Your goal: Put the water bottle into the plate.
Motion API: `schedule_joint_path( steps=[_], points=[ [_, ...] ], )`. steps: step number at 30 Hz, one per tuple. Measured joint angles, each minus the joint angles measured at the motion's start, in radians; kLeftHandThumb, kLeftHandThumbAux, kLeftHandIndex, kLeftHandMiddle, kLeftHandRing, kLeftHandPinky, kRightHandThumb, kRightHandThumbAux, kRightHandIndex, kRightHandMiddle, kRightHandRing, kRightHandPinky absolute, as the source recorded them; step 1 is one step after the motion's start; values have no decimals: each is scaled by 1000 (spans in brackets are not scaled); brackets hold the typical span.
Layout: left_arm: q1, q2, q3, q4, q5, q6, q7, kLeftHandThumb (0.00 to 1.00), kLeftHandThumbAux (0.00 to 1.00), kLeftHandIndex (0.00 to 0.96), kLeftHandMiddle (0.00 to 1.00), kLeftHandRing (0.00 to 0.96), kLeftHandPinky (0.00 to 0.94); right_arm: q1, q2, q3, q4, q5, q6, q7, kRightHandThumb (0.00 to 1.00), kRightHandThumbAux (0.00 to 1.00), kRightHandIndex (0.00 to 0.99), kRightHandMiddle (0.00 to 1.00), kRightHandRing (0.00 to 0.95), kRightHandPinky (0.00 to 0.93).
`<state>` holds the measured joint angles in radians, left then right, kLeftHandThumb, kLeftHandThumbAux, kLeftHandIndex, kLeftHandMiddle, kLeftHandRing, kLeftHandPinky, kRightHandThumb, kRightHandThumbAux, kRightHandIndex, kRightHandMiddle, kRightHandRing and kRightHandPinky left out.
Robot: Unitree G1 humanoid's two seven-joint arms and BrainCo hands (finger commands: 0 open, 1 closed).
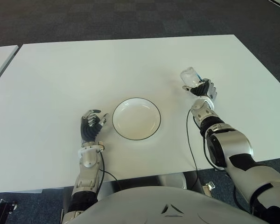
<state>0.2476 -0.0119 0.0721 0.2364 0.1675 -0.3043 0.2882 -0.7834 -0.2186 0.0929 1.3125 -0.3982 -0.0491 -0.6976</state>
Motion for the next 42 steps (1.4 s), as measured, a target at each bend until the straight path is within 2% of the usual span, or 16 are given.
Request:
schedule_joint_path(
  steps=[4, 7, 13, 16, 18, 23, 30, 35, 42],
  points=[
    [-3, 1, 1, 5, 0, -1, 0, 708, 715, 436, 746, 747, 730, 1, 17, 43, -52, -30, -41, -72, 699, 729, 437, 887, 882, 880],
    [-6, 1, 1, 11, 0, -6, 0, 708, 716, 436, 747, 747, 724, 0, 29, 70, -98, -49, -66, -92, 698, 729, 437, 881, 880, 880],
    [-10, 3, 1, 21, 0, -22, 0, 709, 716, 436, 747, 746, 726, 1, 45, 131, -175, -95, -145, -96, 700, 729, 437, 882, 882, 876],
    [-9, 4, -1, 19, 1, -25, 0, 710, 716, 436, 751, 749, 736, 17, 45, 162, -228, -114, -179, -69, 701, 725, 438, 877, 877, 863],
    [-6, 4, -2, 16, 2, -25, 0, 709, 716, 436, 752, 751, 738, 43, 45, 186, -286, -124, -199, -31, 702, 726, 438, 882, 881, 868],
    [2, 5, -5, 1, 1, -13, -1, 709, 716, 436, 744, 744, 725, 130, 29, 238, -455, -132, -263, 135, 704, 726, 438, 887, 886, 874],
    [4, 11, -5, -1, 0, -7, -8, 708, 717, 435, 721, 725, 699, 232, -10, 275, -622, -133, -307, 344, 706, 724, 438, 888, 885, 871],
    [4, 13, -5, 6, 0, -10, -8, 708, 716, 435, 726, 728, 704, 279, -31, 306, -685, -162, -333, 412, 707, 723, 438, 890, 885, 870],
    [-1, 13, -3, 29, 0, -30, -8, 708, 716, 435, 725, 723, 693, 302, -43, 344, -706, -188, -343, 499, 707, 724, 438, 881, 874, 861]
  ],
)
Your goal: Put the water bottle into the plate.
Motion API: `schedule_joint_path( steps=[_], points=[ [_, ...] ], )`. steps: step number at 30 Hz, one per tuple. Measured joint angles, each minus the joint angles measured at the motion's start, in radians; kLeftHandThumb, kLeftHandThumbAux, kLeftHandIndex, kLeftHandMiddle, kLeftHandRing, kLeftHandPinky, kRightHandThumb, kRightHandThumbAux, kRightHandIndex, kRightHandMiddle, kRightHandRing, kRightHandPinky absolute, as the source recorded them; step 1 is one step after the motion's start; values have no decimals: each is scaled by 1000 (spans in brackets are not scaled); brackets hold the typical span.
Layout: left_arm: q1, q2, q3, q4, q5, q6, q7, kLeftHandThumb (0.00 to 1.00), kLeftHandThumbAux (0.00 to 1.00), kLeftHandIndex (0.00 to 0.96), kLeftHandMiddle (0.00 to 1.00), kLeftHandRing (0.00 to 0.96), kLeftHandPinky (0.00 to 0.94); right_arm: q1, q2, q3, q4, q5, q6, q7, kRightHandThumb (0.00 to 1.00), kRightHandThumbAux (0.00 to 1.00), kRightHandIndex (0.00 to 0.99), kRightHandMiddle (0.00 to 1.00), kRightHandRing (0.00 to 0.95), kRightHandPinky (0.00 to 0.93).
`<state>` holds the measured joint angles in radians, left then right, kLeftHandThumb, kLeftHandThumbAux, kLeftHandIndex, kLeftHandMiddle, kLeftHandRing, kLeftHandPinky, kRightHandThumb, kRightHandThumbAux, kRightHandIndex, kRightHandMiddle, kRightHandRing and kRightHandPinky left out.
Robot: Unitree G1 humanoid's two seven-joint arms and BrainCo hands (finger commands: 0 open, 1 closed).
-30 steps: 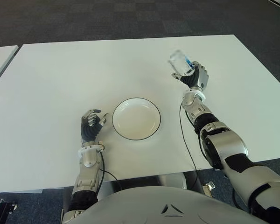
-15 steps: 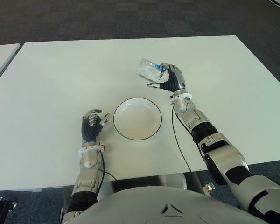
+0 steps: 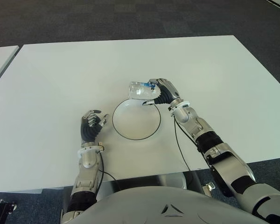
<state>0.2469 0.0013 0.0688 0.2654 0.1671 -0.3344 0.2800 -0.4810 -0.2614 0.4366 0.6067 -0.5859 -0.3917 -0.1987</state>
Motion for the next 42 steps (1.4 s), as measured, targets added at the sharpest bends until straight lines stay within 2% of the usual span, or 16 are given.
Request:
schedule_joint_path(
  steps=[4, 9, 12, 17, 21, 23, 25, 27, 28, 31, 32, 35, 38, 42],
  points=[
    [-1, 1, 0, 0, 0, -2, 0, 708, 716, 435, 722, 718, 692, 8, -9, 20, -10, 0, -13, 78, 708, 723, 438, 891, 881, 876],
    [-1, 1, 0, -11, 0, 3, 0, 708, 716, 435, 722, 717, 693, 23, -29, 33, -59, 5, -4, 218, 708, 723, 438, 897, 881, 875],
    [0, 1, 0, -14, 0, 7, 0, 708, 716, 435, 724, 720, 697, 37, -39, 42, -102, 2, 36, 299, 708, 723, 439, 886, 871, 858],
    [1, 0, 0, -13, 0, 10, 0, 709, 716, 435, 732, 729, 707, 41, -54, 64, -183, -16, 148, 445, 706, 723, 439, 839, 832, 822],
    [-1, 0, 0, -8, 0, 8, 0, 709, 716, 435, 735, 732, 708, 39, -61, 82, -236, -48, 221, 519, 702, 722, 436, 787, 780, 760],
    [-2, 0, 0, -2, 0, 3, 0, 709, 716, 435, 738, 735, 713, 39, -63, 91, -254, -67, 243, 538, 700, 721, 434, 724, 718, 686],
    [-3, 0, 0, 3, 0, -2, 0, 709, 716, 435, 739, 736, 714, 40, -64, 100, -268, -84, 262, 551, 699, 721, 433, 702, 696, 660],
    [-5, 1, 1, 9, 0, -7, 0, 709, 716, 435, 739, 737, 715, 40, -64, 106, -278, -93, 275, 558, 696, 721, 430, 626, 617, 591],
    [-5, 1, 1, 11, 0, -11, 0, 709, 716, 435, 741, 738, 717, 41, -63, 108, -282, -97, 280, 562, 691, 722, 423, 538, 535, 519],
    [-6, 1, 2, 14, 0, -18, 0, 709, 716, 436, 743, 741, 723, 40, -64, 118, -287, -102, 285, 570, 681, 727, 410, 370, 371, 371],
    [-6, 1, 3, 15, 0, -20, 0, 708, 716, 436, 744, 741, 722, 40, -65, 123, -288, -103, 285, 570, 541, 719, 316, 285, 282, 286],
    [-9, 3, 5, 24, -3, -22, 0, 708, 715, 436, 743, 739, 715, 38, -70, 136, -288, -113, 272, 570, 354, 709, 188, 166, 164, 180],
    [-12, 3, 7, 33, -7, -28, 0, 708, 715, 436, 740, 735, 711, 34, -77, 151, -292, -127, 261, 571, 259, 662, 87, 57, 57, 65],
    [-15, 3, 7, 40, -11, -35, 0, 708, 715, 436, 739, 733, 714, 28, -90, 171, -296, -151, 236, 563, 210, 578, 18, 11, 11, 13]
  ],
)
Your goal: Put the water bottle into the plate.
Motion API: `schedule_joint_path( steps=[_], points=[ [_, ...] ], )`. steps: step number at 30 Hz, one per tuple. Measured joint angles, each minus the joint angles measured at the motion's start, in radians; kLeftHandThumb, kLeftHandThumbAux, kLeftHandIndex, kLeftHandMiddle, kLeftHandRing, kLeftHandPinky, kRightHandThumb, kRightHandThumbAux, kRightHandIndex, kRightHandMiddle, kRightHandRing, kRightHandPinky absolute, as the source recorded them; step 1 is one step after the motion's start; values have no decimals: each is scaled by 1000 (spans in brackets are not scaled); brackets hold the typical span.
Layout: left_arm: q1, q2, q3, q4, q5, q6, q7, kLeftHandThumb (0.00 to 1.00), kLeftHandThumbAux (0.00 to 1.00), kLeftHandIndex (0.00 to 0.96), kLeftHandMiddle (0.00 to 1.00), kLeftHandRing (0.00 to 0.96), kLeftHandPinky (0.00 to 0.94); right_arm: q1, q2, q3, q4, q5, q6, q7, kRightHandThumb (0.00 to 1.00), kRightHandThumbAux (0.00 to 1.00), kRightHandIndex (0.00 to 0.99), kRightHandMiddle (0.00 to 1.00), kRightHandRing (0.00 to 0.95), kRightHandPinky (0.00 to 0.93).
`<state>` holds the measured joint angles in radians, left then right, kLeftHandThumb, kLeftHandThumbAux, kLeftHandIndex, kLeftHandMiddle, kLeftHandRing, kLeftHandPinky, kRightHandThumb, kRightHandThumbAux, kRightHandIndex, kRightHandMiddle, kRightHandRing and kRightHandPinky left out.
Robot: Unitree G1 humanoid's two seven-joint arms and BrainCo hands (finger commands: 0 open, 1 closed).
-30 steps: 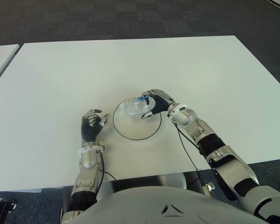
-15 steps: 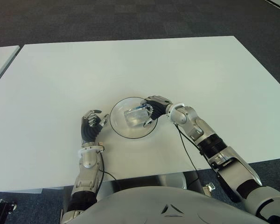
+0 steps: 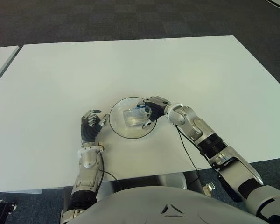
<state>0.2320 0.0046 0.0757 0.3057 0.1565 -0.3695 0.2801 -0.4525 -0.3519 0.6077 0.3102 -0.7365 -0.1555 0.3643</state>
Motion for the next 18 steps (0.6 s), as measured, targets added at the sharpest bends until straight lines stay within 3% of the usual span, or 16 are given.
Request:
schedule_joint_path(
  steps=[8, 13, 18],
  points=[
    [0, 0, 0, 3, -1, -8, 0, 708, 716, 436, 738, 732, 712, 2, -21, 20, 6, -23, -61, -62, 181, 419, 0, 0, 0, 0],
    [-6, 0, 0, 9, -1, -12, 0, 708, 716, 436, 739, 734, 714, 5, -27, 32, 12, -29, -112, -109, 273, 274, 0, 0, 0, 0],
    [-9, 0, -1, 12, -1, -13, 0, 708, 716, 436, 739, 735, 716, 13, -27, 35, 12, -34, -129, -139, 353, 205, 0, 0, 0, 0]
  ],
)
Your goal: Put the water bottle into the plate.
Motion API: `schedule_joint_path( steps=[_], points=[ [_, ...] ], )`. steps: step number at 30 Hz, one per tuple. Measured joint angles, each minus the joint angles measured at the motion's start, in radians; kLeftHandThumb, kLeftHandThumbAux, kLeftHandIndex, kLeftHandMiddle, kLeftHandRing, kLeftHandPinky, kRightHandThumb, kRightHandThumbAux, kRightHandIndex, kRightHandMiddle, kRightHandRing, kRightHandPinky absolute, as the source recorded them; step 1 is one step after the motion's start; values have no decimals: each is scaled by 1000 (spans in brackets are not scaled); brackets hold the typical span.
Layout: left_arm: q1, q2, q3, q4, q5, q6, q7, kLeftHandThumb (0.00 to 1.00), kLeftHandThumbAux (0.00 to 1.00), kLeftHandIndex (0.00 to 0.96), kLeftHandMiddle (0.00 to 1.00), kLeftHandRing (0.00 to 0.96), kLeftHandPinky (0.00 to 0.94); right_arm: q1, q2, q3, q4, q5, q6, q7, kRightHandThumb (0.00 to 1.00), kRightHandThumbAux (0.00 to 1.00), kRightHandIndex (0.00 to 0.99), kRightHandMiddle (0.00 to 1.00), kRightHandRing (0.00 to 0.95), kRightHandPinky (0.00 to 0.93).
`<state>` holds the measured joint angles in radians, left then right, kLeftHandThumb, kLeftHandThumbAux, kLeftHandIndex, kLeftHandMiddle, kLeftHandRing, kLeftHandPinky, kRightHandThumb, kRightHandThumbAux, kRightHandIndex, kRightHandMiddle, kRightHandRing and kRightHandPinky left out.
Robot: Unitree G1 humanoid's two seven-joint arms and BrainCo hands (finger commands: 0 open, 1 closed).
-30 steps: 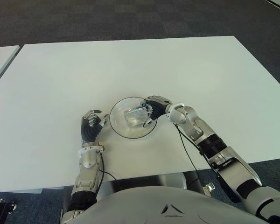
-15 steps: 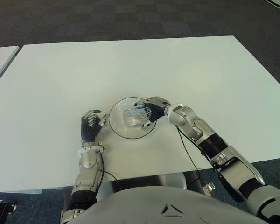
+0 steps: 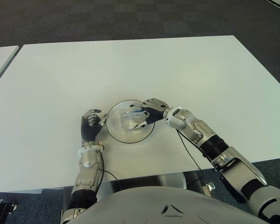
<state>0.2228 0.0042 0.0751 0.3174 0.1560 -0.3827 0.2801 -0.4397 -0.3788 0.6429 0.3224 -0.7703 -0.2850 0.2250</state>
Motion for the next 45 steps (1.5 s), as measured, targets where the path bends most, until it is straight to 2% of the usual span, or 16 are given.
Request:
schedule_joint_path(
  steps=[3, 9, 17, 34, 45],
  points=[
    [0, -1, -2, -5, 2, 1, 0, 708, 716, 436, 739, 734, 713, 4, 0, 0, 0, -5, 0, -12, 414, 173, 0, 0, 0, 0],
    [10, -2, -6, -28, 5, 19, 0, 708, 716, 436, 736, 732, 711, 14, 2, -1, -9, -15, 10, -28, 473, 152, 0, 0, 0, 0],
    [8, -1, -3, -19, 4, 18, 0, 708, 716, 436, 736, 731, 705, 33, 8, -3, -21, -20, 30, -47, 504, 140, 0, 0, 0, 0],
    [11, -4, -6, -31, 3, 20, 0, 709, 715, 436, 750, 748, 735, 54, 9, -4, -22, -28, 33, -127, 477, 144, 0, 0, 0, 0],
    [10, -7, -3, -28, 2, 19, 0, 709, 715, 436, 751, 747, 725, 101, 29, -37, -83, -57, 70, -201, 449, 230, 0, 0, 0, 0]
  ],
)
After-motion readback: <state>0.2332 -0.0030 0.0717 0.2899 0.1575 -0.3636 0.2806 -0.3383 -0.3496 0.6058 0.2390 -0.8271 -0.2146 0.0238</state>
